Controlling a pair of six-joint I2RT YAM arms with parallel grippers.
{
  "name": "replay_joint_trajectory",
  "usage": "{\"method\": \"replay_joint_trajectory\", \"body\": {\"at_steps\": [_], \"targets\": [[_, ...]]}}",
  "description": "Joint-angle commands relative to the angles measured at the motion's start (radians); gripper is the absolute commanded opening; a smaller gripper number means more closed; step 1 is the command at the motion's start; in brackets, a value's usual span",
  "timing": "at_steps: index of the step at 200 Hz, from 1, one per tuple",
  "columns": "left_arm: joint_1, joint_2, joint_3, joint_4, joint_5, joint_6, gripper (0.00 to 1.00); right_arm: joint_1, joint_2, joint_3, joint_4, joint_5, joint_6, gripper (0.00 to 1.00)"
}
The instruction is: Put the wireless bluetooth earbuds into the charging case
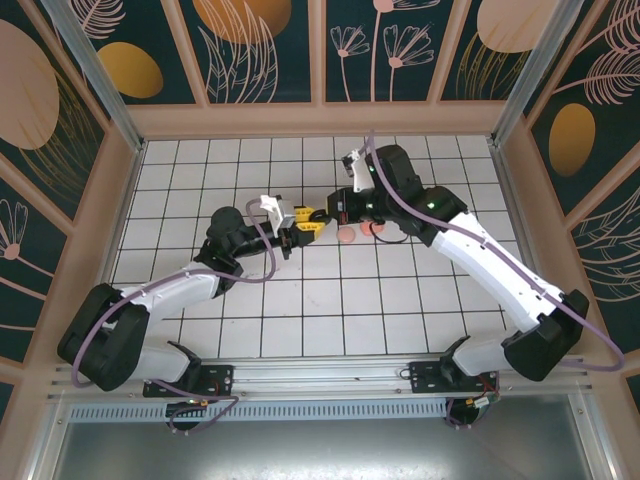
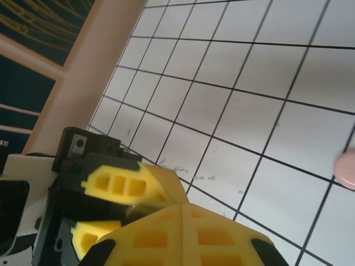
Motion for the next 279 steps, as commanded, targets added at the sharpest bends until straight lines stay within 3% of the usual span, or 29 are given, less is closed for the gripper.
{"method": "replay_joint_trajectory", "body": {"at_steps": [1,52,84,103,138,222,253,279], "targets": [[0.018,0.016,0.029,0.082,-0.095,-0.112,0.00,-0.051,-0.071,-0.075,0.003,0.087,0.084,0.07],[0.018,0.101,0.007,-0.032,-0.242,-0.342,0.00,-0.103,-0.168,-0.321,0.100,0.238,0.153,0.15],[0.018,0.202,0.059,-0.206,-0.314,-0.460,0.00,-0.126,-0.210,-0.423,0.139,0.280,0.175,0.40],[0.018,0.269,0.074,-0.220,-0.333,-0.527,0.00,-0.137,-0.226,-0.456,0.159,0.287,0.179,0.51],[0.018,0.394,0.126,-0.254,-0.359,-0.608,0.00,-0.140,-0.232,-0.479,0.172,0.312,0.174,0.52],[0.018,0.603,0.281,-0.415,-0.381,-0.638,0.04,-0.191,-0.251,-0.509,0.180,0.309,0.160,0.53],[0.018,0.630,0.305,-0.448,-0.387,-0.625,0.15,-0.203,-0.259,-0.511,0.178,0.299,0.156,0.53],[0.018,0.628,0.317,-0.482,-0.405,-0.601,0.34,-0.208,-0.267,-0.505,0.173,0.298,0.153,0.57]]}}
